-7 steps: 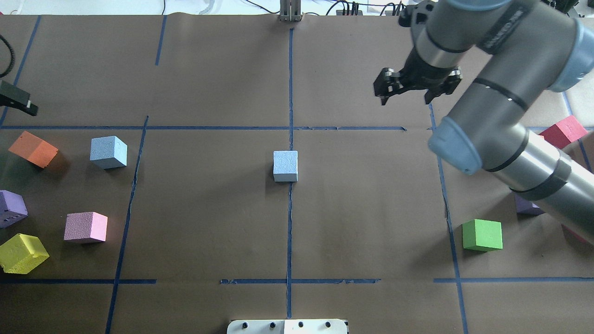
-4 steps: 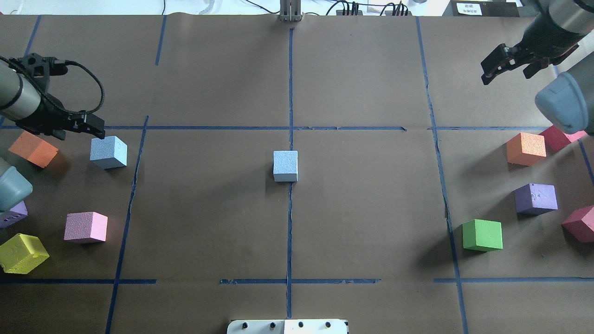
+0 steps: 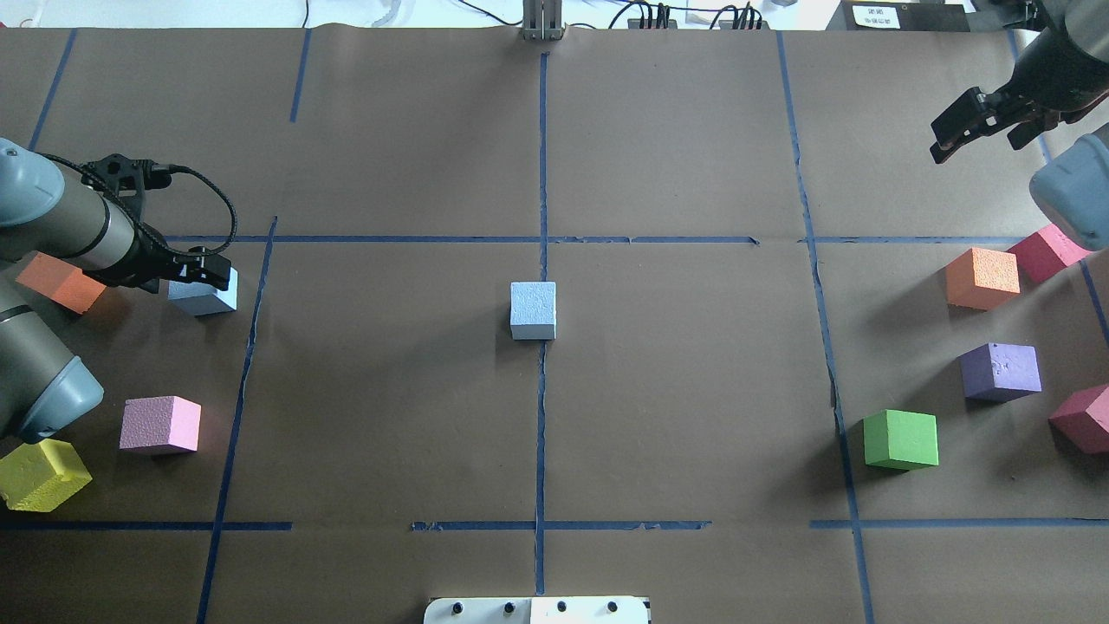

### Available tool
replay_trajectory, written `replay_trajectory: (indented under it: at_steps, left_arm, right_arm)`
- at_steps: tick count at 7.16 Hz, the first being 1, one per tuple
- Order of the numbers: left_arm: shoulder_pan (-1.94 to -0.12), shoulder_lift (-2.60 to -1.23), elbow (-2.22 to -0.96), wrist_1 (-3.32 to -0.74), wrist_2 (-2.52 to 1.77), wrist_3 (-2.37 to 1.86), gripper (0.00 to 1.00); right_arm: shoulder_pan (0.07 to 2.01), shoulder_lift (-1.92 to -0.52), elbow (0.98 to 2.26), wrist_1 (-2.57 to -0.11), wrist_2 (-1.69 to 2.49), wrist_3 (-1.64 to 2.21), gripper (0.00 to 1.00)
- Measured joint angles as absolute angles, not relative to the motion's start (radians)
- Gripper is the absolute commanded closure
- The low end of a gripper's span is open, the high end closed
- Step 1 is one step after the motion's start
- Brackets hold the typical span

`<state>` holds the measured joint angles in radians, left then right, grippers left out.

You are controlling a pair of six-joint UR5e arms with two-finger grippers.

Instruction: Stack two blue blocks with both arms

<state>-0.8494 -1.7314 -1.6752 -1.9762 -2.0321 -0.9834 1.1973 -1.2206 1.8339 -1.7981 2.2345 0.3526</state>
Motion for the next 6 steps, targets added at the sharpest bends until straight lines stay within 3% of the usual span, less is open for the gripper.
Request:
replay_trajectory:
  at_steps: [1,3,4,6]
  left_arm:
    - [-0.839,-1.737,-1.664,-1.978,-2.032,-0.982,0.29]
    - [-0.83,-1.749,-1.646,-1.977,-2.032,-0.978,0.85]
    - [-0.83,-1.75,-1.647,-1.974,-2.034,-0.977,0.97]
    - [-0.834,-1.749,-1.678,-1.954,-2.042,-0.974,0.99]
  right_arm:
    - [1.198,-1.224,1.834,-1.796,2.231,0.358,0.0]
    - [1.198,-1.229,1.837,-1.794,2.219,0.359,0.0]
    - [1.198,-1.229,1.84,-1.792,2.216,0.359,0.0]
    - [1.199,-1.23,1.858,-1.79,2.216,0.36,0.0]
